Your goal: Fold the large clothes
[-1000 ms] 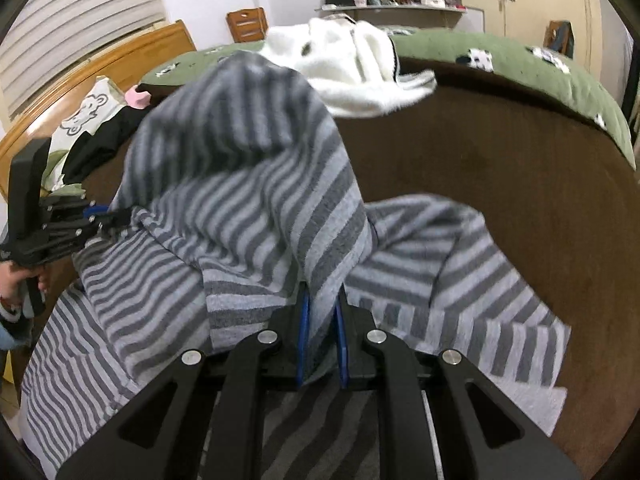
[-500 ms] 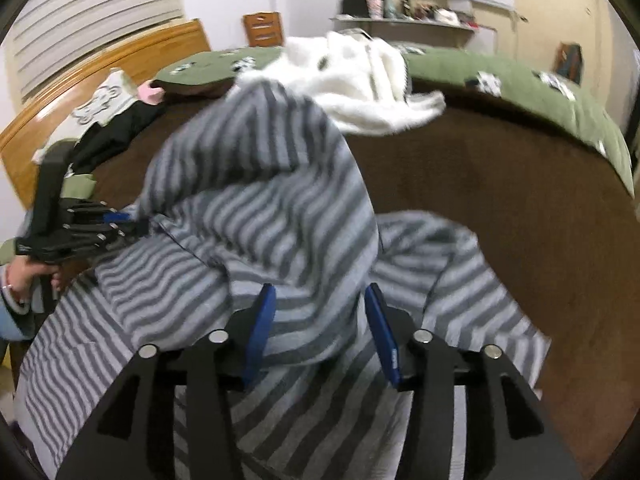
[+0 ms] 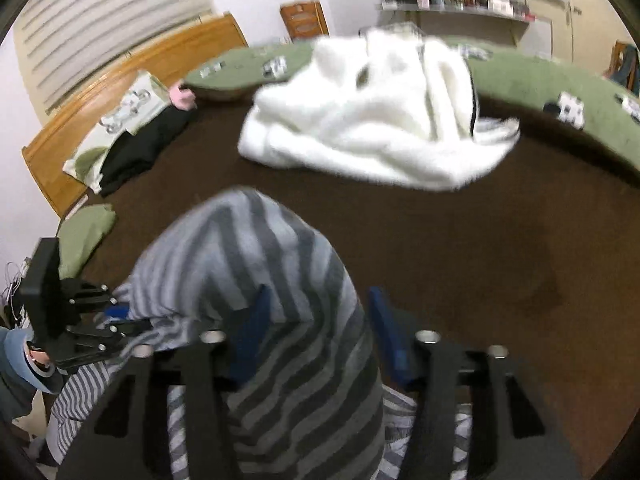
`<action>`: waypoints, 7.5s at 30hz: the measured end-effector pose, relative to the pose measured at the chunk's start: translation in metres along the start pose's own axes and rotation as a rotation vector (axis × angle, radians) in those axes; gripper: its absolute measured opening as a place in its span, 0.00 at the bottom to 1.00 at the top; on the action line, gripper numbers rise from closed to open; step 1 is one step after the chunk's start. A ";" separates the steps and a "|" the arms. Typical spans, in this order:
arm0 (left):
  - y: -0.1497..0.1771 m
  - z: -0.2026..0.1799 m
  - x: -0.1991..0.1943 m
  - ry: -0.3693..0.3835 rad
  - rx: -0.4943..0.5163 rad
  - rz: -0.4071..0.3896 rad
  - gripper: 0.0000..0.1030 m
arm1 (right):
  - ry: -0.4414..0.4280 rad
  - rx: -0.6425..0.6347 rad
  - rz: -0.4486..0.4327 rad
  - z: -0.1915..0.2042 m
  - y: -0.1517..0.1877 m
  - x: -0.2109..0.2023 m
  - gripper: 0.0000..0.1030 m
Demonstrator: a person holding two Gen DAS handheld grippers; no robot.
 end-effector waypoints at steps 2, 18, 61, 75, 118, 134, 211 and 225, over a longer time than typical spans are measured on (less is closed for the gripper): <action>0.000 0.000 0.000 -0.001 0.000 -0.001 0.18 | -0.010 0.013 0.030 -0.002 0.002 0.007 0.11; 0.009 -0.002 -0.056 -0.041 -0.058 0.007 0.82 | -0.024 -0.152 -0.184 0.088 0.028 -0.099 0.07; 0.035 -0.020 -0.082 0.096 -0.273 -0.088 0.87 | 0.070 0.272 -0.220 0.082 0.194 -0.118 0.60; 0.011 -0.020 -0.035 0.075 -0.260 -0.001 0.86 | 0.092 0.516 -0.171 0.045 0.193 -0.077 0.06; 0.075 -0.064 -0.025 0.079 -0.159 0.058 0.92 | 0.267 0.112 -0.013 0.154 0.214 -0.035 0.50; 0.140 -0.034 -0.127 -0.029 -0.220 0.037 0.94 | 0.291 0.233 -0.070 0.180 0.272 -0.152 0.80; 0.272 -0.061 -0.205 0.505 -0.598 0.063 0.11 | -0.057 0.643 -0.201 0.236 0.401 -0.217 0.09; 0.288 -0.064 -0.282 0.498 -0.530 0.053 0.11 | -0.085 0.617 -0.212 0.278 0.413 -0.270 0.09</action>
Point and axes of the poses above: each gripper's, at about its wrist camera, not at the fingertips, and x roughly the way its jaws point, z to its left, y to its underside, the point moved 3 cm from there along x, roughly the way its jaws point, and after that the axes turned 4 degrees about z, right-handed, at the moved point
